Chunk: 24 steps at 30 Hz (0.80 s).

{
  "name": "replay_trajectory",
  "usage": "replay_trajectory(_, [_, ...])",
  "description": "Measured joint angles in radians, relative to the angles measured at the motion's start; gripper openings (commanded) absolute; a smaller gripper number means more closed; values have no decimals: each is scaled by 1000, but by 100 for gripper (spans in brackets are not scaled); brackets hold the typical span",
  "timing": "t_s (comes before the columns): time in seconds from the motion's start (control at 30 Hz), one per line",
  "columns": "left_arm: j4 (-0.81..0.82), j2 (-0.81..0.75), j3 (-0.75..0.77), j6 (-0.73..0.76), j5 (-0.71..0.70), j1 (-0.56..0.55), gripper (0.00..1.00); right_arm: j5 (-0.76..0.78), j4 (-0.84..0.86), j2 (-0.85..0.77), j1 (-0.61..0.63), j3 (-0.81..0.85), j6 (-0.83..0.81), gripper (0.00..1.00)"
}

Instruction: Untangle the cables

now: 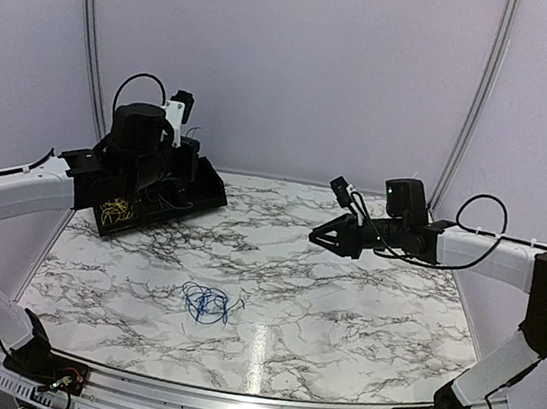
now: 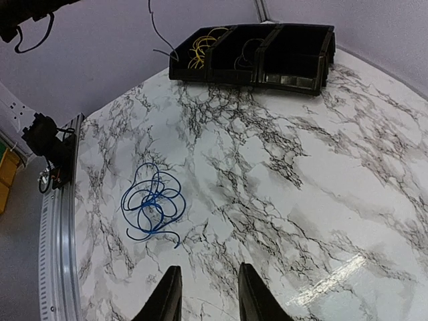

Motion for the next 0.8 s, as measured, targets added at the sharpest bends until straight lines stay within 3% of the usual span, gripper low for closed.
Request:
replay_trajectory(0.37, [35,42,-1,-22,137,219,0,33,-43,0,0,2,-77,31])
replay_trajectory(0.8, [97,285,54,22,275,360,0,39,-60,-18,0,2,-117,30])
